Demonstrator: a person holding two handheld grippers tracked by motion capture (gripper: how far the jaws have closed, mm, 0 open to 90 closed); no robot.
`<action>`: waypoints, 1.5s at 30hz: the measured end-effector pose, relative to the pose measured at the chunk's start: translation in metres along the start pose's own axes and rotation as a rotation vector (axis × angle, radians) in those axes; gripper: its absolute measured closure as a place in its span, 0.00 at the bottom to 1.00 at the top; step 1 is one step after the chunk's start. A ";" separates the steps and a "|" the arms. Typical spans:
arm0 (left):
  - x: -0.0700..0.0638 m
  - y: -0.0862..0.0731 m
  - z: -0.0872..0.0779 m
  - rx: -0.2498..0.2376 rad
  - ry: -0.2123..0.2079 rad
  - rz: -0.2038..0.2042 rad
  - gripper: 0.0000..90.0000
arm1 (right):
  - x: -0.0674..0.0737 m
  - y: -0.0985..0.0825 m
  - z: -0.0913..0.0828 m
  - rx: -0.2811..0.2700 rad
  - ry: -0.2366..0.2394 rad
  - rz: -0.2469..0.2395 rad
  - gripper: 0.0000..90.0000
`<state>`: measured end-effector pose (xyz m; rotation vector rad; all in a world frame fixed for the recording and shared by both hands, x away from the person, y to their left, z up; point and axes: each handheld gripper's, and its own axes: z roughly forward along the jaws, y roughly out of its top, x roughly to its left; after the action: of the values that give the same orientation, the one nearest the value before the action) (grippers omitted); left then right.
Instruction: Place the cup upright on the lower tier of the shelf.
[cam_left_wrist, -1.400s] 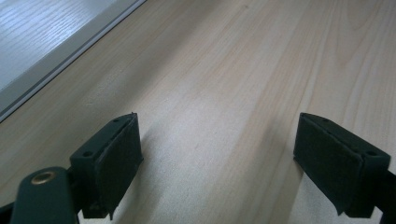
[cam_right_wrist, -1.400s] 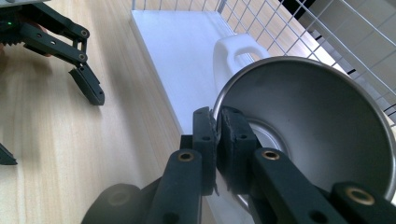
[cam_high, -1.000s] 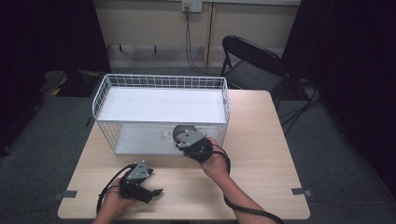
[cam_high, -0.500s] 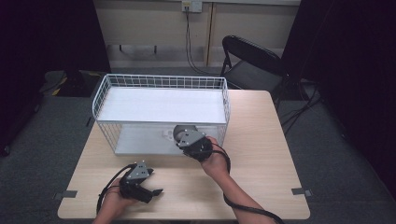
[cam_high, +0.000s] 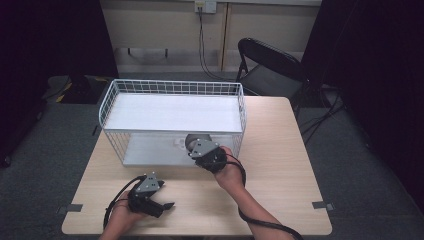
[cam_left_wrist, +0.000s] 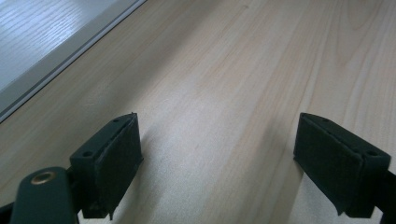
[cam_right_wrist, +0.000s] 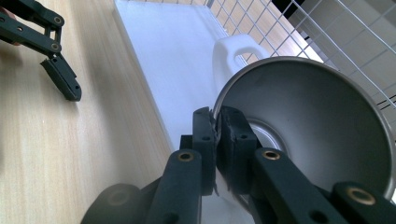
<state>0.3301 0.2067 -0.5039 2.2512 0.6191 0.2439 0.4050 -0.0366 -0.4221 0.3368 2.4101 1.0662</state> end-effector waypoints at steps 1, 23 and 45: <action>0.000 0.000 0.000 0.000 0.000 0.000 0.16 | 0.000 0.000 0.000 -0.002 -0.001 -0.001 0.94; 0.000 0.000 0.000 -0.001 0.000 0.001 0.16 | -0.007 0.000 -0.010 -0.073 -0.094 0.075 0.49; 0.000 0.000 0.000 -0.001 0.000 0.001 0.16 | 0.003 -0.013 -0.037 -0.083 0.046 0.215 0.15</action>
<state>0.3303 0.2066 -0.5040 2.2507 0.6181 0.2445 0.3829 -0.0668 -0.4111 0.5586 2.4015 1.2760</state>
